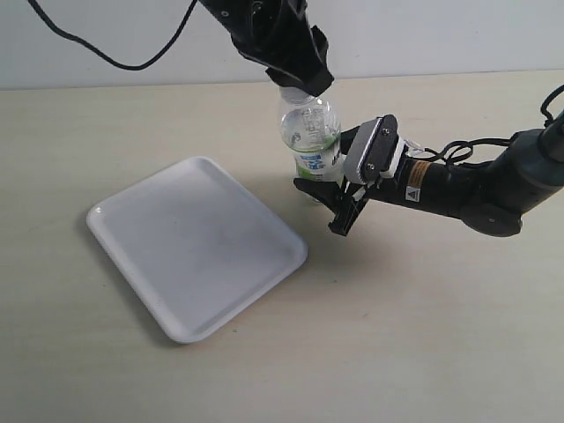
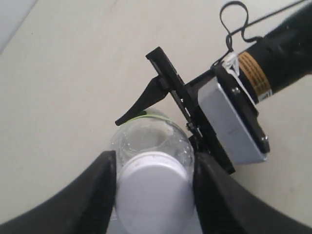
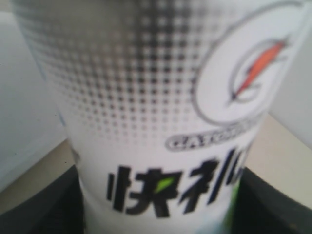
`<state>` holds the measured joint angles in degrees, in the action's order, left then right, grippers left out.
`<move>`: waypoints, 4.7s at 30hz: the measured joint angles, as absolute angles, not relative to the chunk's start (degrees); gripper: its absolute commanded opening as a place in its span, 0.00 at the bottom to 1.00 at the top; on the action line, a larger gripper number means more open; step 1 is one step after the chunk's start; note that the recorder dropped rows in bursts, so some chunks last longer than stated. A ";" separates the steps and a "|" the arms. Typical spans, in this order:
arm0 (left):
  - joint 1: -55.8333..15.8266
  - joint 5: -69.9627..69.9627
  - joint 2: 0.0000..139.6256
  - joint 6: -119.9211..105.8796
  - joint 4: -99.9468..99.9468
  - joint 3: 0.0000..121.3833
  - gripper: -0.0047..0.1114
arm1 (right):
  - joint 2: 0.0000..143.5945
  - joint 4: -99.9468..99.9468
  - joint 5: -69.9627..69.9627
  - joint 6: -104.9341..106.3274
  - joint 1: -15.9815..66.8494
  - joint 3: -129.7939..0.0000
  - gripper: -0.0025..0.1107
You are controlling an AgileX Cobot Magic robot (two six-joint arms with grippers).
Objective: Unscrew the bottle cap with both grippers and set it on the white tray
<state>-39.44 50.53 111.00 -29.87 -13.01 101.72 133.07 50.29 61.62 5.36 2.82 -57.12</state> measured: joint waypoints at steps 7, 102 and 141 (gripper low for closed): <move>-39.44 49.94 111.00 -12.42 -13.01 101.85 0.04 | 133.07 50.29 61.62 5.25 2.82 -57.12 0.02; -38.14 55.07 114.50 -46.92 -5.91 111.83 0.62 | 132.76 51.88 60.50 -1.64 0.22 -57.12 0.02; -39.65 59.04 112.06 -52.39 -6.31 111.83 0.62 | 132.87 52.43 61.06 -1.09 0.22 -57.12 0.02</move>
